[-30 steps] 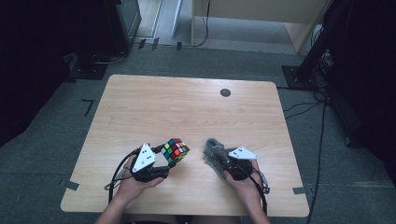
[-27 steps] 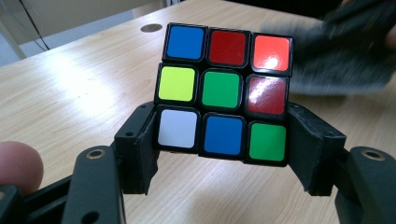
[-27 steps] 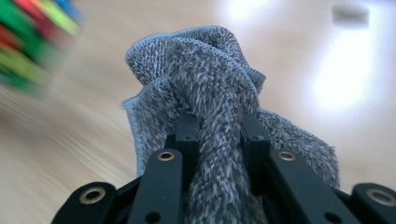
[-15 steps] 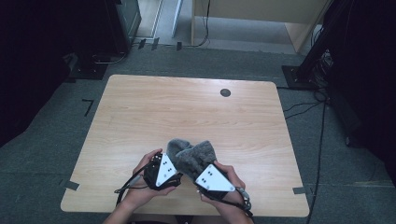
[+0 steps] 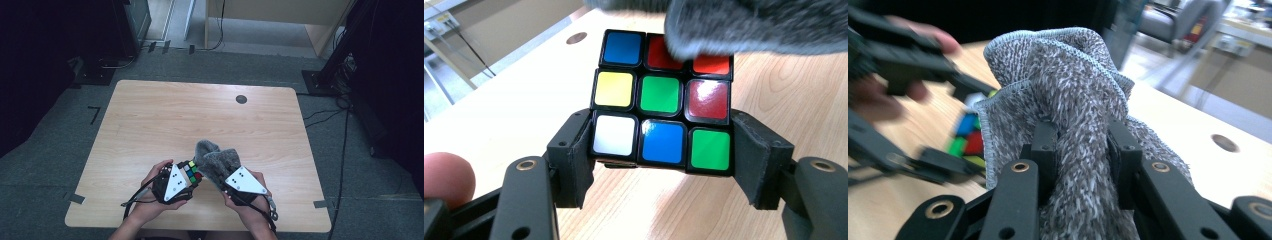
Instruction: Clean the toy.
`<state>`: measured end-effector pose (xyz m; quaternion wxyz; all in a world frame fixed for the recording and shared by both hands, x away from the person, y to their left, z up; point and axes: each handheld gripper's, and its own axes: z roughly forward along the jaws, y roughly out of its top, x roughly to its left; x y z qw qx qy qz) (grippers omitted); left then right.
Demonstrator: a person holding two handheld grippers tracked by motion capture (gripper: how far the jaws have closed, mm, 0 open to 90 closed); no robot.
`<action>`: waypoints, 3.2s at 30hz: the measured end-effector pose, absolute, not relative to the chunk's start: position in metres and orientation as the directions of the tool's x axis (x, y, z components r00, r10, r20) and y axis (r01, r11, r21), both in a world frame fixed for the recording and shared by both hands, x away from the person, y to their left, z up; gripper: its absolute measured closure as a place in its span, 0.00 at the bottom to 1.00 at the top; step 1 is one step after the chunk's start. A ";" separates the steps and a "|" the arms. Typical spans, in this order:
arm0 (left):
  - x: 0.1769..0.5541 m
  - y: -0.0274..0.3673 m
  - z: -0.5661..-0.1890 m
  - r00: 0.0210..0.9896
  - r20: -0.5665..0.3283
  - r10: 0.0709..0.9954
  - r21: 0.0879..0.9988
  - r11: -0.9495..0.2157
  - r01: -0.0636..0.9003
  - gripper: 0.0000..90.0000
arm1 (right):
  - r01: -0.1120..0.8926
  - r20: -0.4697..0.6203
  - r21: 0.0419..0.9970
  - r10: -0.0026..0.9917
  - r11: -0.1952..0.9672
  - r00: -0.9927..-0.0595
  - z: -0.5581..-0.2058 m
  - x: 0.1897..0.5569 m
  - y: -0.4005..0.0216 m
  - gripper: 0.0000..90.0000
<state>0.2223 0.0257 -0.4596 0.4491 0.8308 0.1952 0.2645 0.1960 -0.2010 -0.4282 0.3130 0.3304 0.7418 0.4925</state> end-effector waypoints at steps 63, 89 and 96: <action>0.219 0.054 -0.443 0.860 0.142 0.489 0.953 -0.303 0.015 0.39 | 0.331 0.312 0.940 0.624 -0.089 -0.717 -0.432 0.204 -0.217 0.79; 0.218 0.053 -0.444 0.870 0.139 0.473 0.952 -0.304 0.013 0.39 | 0.423 0.427 0.891 0.626 -0.167 -0.652 -0.439 0.210 -0.223 0.79; 0.218 0.057 -0.439 0.876 0.116 0.469 0.963 -0.269 0.017 0.39 | 0.455 0.397 0.885 0.678 -0.104 -0.618 -0.453 0.215 -0.221 0.78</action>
